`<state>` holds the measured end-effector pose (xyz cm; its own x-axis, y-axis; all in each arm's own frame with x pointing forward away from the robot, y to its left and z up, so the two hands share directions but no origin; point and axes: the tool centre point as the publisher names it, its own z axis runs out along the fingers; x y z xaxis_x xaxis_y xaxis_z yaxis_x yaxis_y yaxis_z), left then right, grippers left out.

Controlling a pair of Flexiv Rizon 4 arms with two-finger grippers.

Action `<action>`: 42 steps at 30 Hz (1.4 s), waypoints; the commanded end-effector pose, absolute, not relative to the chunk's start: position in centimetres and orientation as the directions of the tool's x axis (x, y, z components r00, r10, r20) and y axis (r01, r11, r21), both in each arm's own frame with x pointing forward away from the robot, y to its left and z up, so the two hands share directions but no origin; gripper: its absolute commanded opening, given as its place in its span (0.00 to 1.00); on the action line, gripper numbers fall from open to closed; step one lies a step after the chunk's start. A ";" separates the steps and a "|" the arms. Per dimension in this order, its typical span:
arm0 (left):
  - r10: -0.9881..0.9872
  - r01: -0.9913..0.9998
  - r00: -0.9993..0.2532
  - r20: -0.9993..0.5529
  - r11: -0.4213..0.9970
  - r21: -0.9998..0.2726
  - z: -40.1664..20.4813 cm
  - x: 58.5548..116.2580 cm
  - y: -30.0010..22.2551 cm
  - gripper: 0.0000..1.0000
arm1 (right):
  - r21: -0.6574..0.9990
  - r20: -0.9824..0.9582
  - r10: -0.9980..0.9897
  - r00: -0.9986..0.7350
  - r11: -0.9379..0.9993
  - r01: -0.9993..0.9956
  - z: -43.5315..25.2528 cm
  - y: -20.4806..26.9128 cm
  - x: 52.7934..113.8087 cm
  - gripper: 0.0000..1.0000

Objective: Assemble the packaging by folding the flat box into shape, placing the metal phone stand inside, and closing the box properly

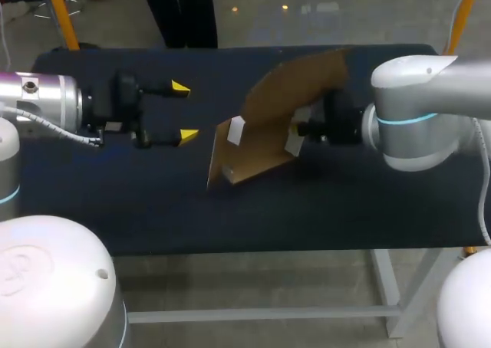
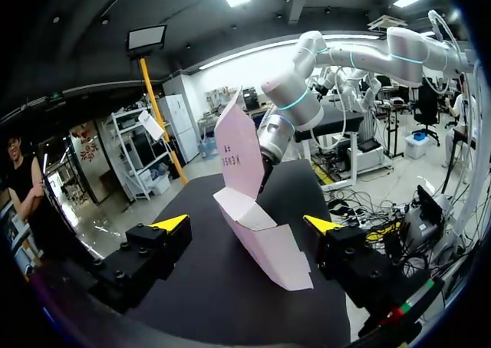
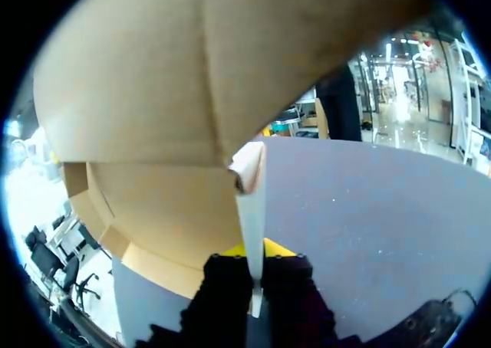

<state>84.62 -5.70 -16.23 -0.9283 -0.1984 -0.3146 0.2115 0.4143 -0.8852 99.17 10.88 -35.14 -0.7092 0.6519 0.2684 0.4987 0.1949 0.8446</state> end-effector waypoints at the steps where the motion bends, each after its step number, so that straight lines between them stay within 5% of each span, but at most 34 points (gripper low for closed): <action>1: -0.176 0.197 -0.937 -0.301 0.446 -0.873 -15.6 83.8 -4.7 1.00 | 0.747 0.296 0.620 -0.727 0.324 0.580 -34.7 10.6 99.3 0.00; 22: -0.139 0.215 -0.935 -0.326 0.509 -0.834 -15.9 83.8 -4.9 1.00 | 0.706 0.328 0.603 -0.728 0.356 0.613 -34.7 10.4 99.2 0.00; 42: -0.166 0.137 -0.927 -0.335 0.682 -0.718 -17.7 83.2 -2.1 1.00 | 0.426 0.425 0.667 -0.611 0.449 0.786 -35.3 7.3 97.1 0.00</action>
